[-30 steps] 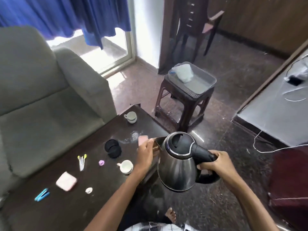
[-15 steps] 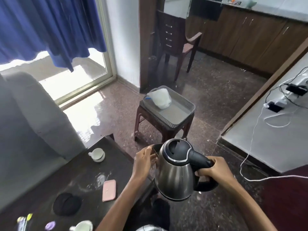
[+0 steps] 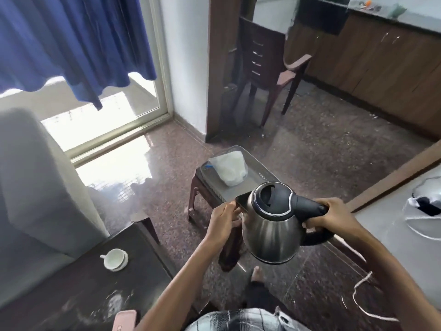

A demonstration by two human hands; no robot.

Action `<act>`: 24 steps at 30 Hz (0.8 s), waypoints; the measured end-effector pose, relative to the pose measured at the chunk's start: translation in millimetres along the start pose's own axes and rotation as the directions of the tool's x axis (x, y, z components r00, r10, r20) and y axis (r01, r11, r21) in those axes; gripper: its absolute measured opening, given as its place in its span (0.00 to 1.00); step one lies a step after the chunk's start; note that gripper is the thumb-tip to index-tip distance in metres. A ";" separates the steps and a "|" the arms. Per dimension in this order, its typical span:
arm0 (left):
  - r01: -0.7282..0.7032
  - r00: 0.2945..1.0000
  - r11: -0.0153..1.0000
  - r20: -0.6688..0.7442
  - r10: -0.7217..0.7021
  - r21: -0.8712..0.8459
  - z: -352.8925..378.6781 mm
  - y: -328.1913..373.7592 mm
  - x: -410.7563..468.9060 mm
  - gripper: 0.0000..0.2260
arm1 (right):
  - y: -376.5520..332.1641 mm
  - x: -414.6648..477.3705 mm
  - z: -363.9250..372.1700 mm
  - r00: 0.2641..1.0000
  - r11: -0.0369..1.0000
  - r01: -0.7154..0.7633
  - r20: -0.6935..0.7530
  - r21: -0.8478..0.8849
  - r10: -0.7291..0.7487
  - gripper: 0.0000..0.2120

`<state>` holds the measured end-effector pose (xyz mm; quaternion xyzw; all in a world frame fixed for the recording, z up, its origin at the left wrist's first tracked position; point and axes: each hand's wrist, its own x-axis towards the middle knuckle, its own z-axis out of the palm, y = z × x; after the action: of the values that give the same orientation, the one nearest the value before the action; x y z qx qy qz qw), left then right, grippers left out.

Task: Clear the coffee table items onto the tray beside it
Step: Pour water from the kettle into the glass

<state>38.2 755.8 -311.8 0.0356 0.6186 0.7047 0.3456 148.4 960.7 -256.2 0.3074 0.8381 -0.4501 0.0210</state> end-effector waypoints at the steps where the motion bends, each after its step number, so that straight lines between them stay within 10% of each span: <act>1: 0.004 1.000 1.000 -0.003 -0.004 0.004 3.9 1.8 10.9 0.18 | -3.0 17.7 -6.6 0.999 1.000 0.021 0.024 -0.018 -0.021 0.09; 13: 0.131 0.945 0.974 -0.275 -0.179 -0.184 48.5 1.9 126.4 0.28 | 14.8 251.3 -30.2 0.890 0.928 0.282 0.429 -0.242 -0.158 0.15; 24: 0.309 0.853 0.928 -0.371 -0.368 -0.211 53.9 -38.8 186.0 0.31 | 32.0 357.4 14.3 0.713 0.898 0.308 0.701 -0.315 0.001 0.11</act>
<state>-59.9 900.1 -404.3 -0.2452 0.6205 0.6674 0.3308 -127.4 1140.1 -399.8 0.0354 0.8682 -0.3456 0.3544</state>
